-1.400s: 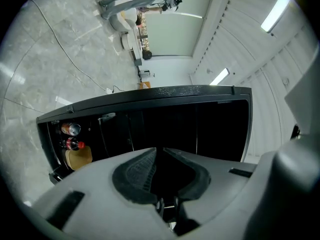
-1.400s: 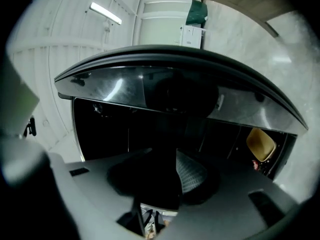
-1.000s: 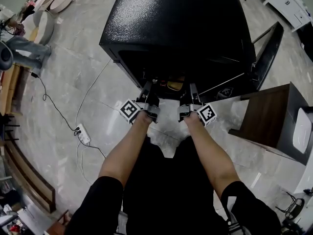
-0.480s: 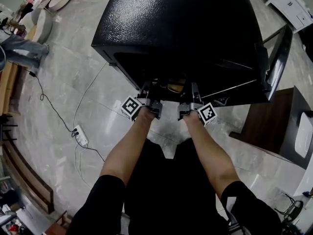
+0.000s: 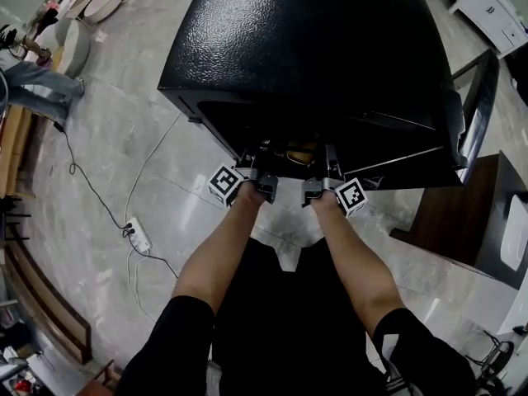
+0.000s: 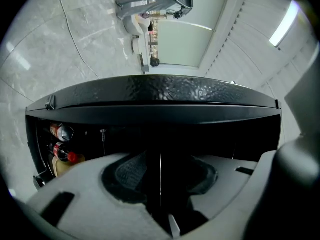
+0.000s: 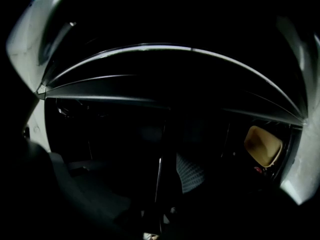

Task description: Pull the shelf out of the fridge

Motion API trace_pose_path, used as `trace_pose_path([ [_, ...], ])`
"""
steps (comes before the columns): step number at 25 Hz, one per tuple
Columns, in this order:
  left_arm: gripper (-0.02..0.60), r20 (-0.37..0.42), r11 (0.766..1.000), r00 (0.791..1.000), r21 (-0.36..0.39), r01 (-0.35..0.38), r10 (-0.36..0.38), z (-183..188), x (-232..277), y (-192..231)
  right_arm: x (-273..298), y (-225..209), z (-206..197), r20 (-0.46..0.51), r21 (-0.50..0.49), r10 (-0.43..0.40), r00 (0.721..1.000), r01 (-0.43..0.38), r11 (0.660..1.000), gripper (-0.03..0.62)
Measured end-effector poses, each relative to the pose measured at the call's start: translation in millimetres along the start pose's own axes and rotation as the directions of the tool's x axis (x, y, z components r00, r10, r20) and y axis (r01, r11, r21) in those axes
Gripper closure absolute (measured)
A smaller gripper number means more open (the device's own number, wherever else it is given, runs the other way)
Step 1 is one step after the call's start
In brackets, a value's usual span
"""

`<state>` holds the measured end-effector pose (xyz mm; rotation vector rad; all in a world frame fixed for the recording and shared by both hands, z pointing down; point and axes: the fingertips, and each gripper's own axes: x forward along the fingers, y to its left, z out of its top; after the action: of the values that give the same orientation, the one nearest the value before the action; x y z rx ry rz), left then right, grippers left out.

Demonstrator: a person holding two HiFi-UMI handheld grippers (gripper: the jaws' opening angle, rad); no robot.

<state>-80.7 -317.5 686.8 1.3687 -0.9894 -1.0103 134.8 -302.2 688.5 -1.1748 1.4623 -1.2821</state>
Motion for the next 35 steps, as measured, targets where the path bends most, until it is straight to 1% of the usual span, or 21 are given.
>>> trace_pose_path([
  [7, 0.437, 0.037, 1.0, 0.999, -0.008, -0.002, 0.003, 7, 10, 4, 3, -1, 3, 0.037, 0.022, -0.004, 0.999, 0.003, 1.0, 0.447],
  [10, 0.44, 0.043, 1.0, 0.999, -0.009, -0.004, 0.004, 6, 14, 5, 6, -1, 6, 0.06, 0.033, -0.004, 0.998, 0.002, 0.999, 0.464],
  [13, 0.478, 0.053, 1.0, 0.999, -0.006, -0.002, 0.002, 8, 15, 5, 9, 2, 8, 0.082, 0.049, -0.003, 0.997, -0.001, 0.999, 0.485],
  [16, 0.486, 0.059, 1.0, 0.998, -0.001, -0.007, 0.007, 9, 14, 8, 10, 1, 12, 0.102, 0.073, -0.004, 0.995, -0.003, 0.997, 0.503],
  [21, 0.494, 0.063, 1.0, 0.998, 0.003, 0.011, -0.011, 12, 16, 7, 12, 1, 13, 0.104, 0.065, -0.001, 0.995, -0.006, 0.998, 0.527],
  [24, 0.54, 0.068, 1.0, 0.997, 0.016, 0.021, -0.022, 12, 17, 2, 12, 1, 12, 0.107, 0.073, -0.006, 0.994, -0.002, 0.997, 0.54],
  [26, 0.541, 0.062, 0.999, 0.998, 0.023, 0.023, -0.024, 12, 18, 1, 11, 1, 12, 0.107, 0.079, -0.003, 0.994, -0.005, 0.997, 0.551],
  [30, 0.541, 0.06, 0.999, 0.998, 0.04, 0.028, -0.03, 12, 17, 2, 11, -1, 11, 0.104, 0.077, 0.001, 0.995, -0.009, 0.997, 0.553],
  [35, 0.543, 0.054, 0.999, 0.998, 0.028, 0.017, -0.018, 11, 16, 1, 9, -1, 12, 0.105, 0.063, 0.001, 0.995, -0.008, 0.998, 0.553],
])
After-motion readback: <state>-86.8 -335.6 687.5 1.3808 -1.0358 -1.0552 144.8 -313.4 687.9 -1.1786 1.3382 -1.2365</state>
